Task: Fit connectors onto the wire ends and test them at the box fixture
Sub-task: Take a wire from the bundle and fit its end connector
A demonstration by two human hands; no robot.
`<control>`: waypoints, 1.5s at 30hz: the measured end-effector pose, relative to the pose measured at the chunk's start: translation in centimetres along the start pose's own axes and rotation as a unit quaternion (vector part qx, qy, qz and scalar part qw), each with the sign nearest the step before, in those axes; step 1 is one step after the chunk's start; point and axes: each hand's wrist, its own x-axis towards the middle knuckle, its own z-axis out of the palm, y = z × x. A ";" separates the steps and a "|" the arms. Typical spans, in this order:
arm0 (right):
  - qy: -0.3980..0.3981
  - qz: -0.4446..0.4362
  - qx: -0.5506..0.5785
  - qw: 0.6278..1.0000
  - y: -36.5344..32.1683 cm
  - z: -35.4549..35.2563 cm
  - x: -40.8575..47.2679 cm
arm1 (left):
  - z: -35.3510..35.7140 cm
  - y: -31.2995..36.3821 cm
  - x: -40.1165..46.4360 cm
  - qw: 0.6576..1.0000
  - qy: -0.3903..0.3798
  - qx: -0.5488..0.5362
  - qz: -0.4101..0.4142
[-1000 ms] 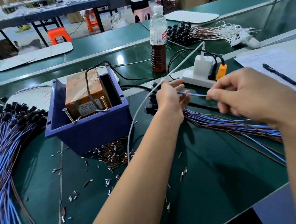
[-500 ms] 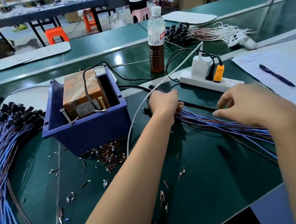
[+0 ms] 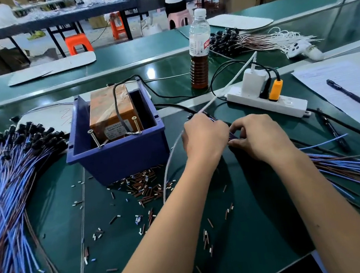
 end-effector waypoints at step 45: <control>0.231 -0.318 0.300 0.869 -18.3 1.7 -5.9 | -17.0 -7.0 -5.0 0.864 0.270 -0.322 0.277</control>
